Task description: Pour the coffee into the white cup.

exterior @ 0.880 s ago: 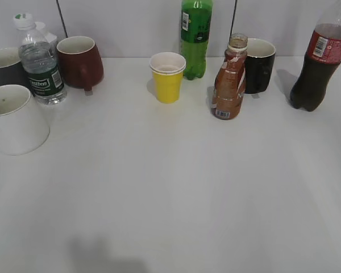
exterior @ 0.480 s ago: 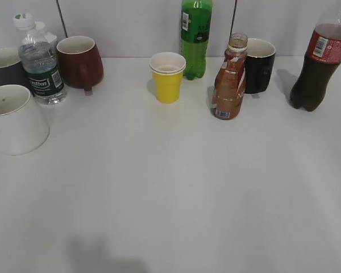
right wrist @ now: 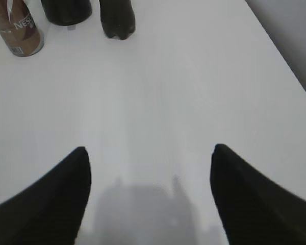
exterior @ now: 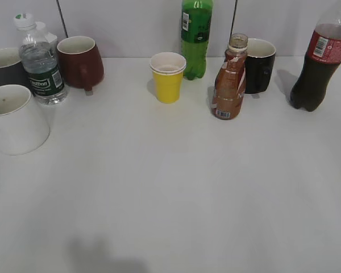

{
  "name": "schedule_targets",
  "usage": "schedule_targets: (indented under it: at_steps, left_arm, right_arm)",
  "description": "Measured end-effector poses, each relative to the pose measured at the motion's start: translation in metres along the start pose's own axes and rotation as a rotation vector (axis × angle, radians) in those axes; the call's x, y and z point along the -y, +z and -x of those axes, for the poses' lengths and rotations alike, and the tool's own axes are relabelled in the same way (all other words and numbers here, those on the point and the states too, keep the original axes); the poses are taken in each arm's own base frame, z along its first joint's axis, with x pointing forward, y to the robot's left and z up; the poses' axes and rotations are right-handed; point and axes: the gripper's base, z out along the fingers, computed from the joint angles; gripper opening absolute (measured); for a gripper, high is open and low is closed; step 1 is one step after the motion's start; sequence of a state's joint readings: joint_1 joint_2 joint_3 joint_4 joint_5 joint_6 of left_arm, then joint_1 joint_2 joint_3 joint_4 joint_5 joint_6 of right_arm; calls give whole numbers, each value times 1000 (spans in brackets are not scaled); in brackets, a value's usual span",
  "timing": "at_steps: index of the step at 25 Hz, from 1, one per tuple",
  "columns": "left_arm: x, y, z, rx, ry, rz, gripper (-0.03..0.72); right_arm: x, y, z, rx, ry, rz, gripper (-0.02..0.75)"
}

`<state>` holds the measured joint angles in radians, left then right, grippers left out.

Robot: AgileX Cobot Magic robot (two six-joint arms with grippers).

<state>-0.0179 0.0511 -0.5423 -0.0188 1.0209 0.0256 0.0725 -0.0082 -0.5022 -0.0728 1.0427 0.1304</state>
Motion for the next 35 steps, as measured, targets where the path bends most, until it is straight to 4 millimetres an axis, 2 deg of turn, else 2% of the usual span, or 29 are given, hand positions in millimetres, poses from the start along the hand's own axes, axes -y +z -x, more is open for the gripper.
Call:
schedule_targets:
  at_steps: [3, 6, 14, 19, 27, 31, 35]
  left_arm:
    - [-1, 4, 21, 71, 1, 4, 238]
    - [-2, 17, 38, 109, 3, 10, 239]
    - [-4, 69, 70, 150, 21, 26, 240]
    - [-5, 93, 61, 206, 38, 31, 240]
    - [-4, 113, 31, 251, 40, 27, 240]
    - [-4, 124, 33, 253, 40, 25, 240]
    - [-4, 143, 33, 219, 39, 21, 240]
  right_arm:
    - [0, 0, 0, 0, 0, 0, 570]
    - [0, 0, 0, 0, 0, 0, 570]
    - [0, 0, 0, 0, 0, 0, 570]
    - [0, 0, 0, 0, 0, 0, 570]
    - [0, 0, 0, 0, 0, 0, 570]
    - [0, 0, 0, 0, 0, 0, 570]
    - [0, 0, 0, 0, 0, 0, 570]
